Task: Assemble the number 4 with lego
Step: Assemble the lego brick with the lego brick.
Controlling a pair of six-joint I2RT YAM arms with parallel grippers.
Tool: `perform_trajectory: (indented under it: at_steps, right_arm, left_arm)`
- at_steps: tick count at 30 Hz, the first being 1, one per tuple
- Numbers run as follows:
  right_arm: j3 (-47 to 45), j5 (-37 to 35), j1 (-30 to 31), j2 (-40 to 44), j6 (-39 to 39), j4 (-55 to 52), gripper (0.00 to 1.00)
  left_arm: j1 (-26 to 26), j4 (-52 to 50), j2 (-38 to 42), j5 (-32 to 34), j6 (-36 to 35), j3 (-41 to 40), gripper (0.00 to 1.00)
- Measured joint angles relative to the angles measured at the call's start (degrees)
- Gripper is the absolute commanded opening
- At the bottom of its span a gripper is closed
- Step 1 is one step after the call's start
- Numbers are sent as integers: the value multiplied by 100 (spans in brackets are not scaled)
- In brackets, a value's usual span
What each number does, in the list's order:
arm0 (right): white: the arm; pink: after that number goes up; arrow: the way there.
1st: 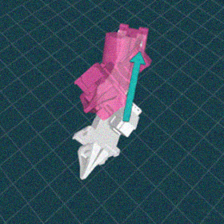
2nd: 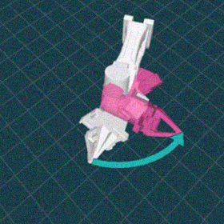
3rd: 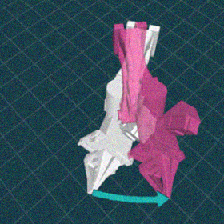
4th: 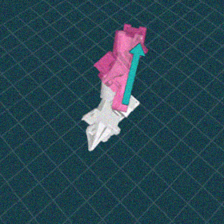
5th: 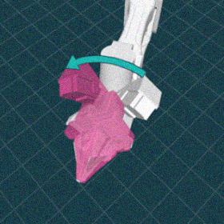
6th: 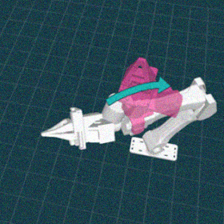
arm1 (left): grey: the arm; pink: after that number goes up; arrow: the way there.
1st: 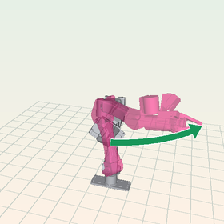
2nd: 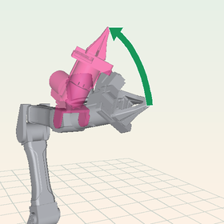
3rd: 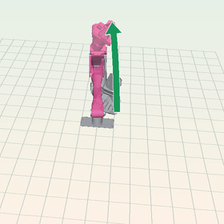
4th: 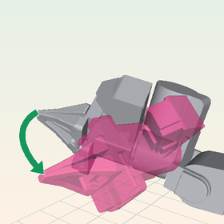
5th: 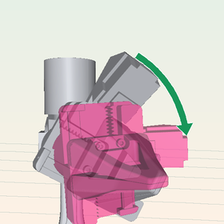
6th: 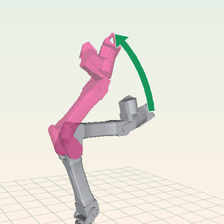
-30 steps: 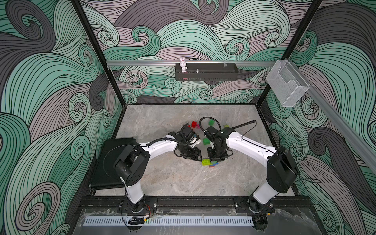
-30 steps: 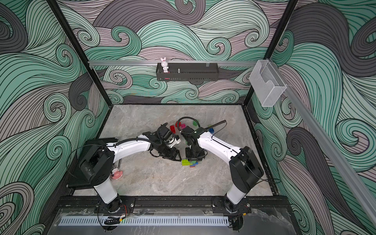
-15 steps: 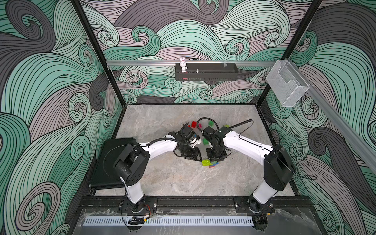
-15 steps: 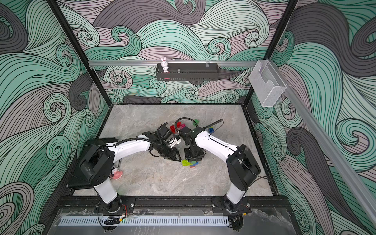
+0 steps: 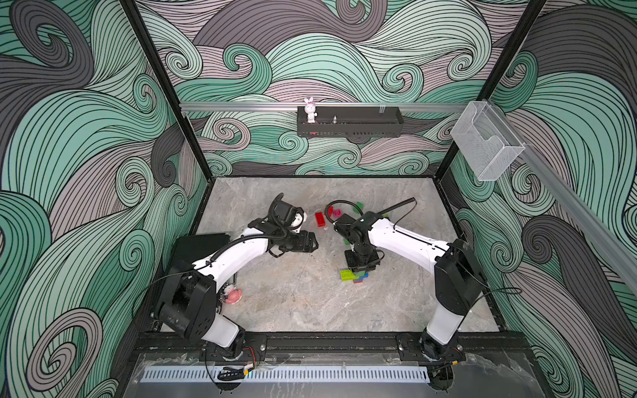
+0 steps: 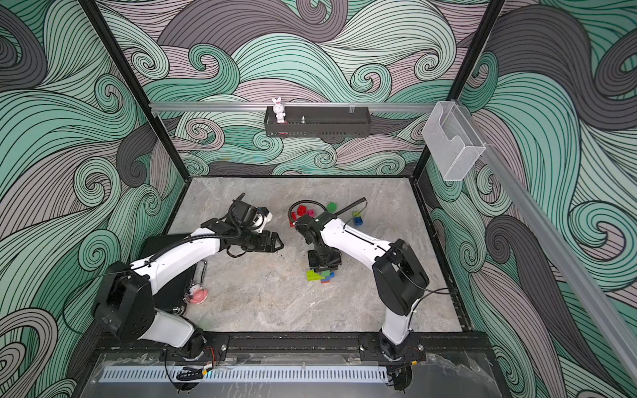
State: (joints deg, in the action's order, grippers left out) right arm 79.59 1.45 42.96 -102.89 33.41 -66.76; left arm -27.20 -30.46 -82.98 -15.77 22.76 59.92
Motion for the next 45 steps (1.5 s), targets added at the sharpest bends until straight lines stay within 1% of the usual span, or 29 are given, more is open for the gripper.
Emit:
perform_trajectory:
  at_steps: [2, 6, 9, 12, 13, 15, 18, 21, 24, 33, 35, 36, 37, 38, 40, 43, 45]
  right_arm:
    - [155, 0, 0, -98, 87, 55, 0]
    - [505, -39, 0, -293, 223, 61, 0]
    - [787, -44, 0, -535, 232, 46, 0]
    - [957, -50, 0, -726, 232, 42, 1]
    - [981, -50, 0, -748, 234, 28, 6]
    - [999, -57, 0, -761, 234, 13, 21]
    - [1010, -63, 0, -769, 232, 4, 33]
    - [1040, -66, 0, -782, 229, -17, 40]
    - [1099, -74, -2, -809, 216, -52, 45]
    - [1423, -57, -35, -846, 219, -72, 53]
    - [1425, -28, -55, -846, 225, -79, 56]
    - [1425, -4, -72, -837, 232, -79, 59]
    - [1425, 9, -92, -811, 236, -79, 65]
    - [1425, 9, -129, -763, 232, -79, 78]
    - [1425, -33, -238, -553, 247, -68, 98]
    - [1248, -402, -540, 199, 168, 234, 98]
    - [754, -723, -831, 1001, 111, 743, 98]
  left_arm:
    - [50, -17, 249, 424, 96, -87, 98]
    - [52, -17, 599, 1045, 232, -238, 99]
    - [52, -31, 614, 1255, 280, -286, 99]
    - [55, -48, 588, 1307, 293, -286, 99]
    - [57, -57, 581, 1307, 293, -289, 98]
    - [57, -76, 562, 1300, 293, -289, 98]
    - [57, -92, 546, 1290, 293, -286, 99]
    - [57, -92, 546, 1259, 293, -286, 99]
    - [57, -92, 544, 1231, 293, -286, 99]
    - [57, -109, 402, 1027, 291, -286, 99]
    - [57, -107, 365, 944, 282, -286, 99]
    - [57, -107, 356, 885, 271, -286, 99]
    - [57, -98, 354, 813, 240, -286, 99]
    - [57, -50, 356, 708, 212, -291, 99]
    - [33, 125, 358, 551, 168, -345, 99]
    - [-103, 380, 367, 424, 63, -538, 99]
    - [-280, 448, 367, 422, -46, -616, 99]
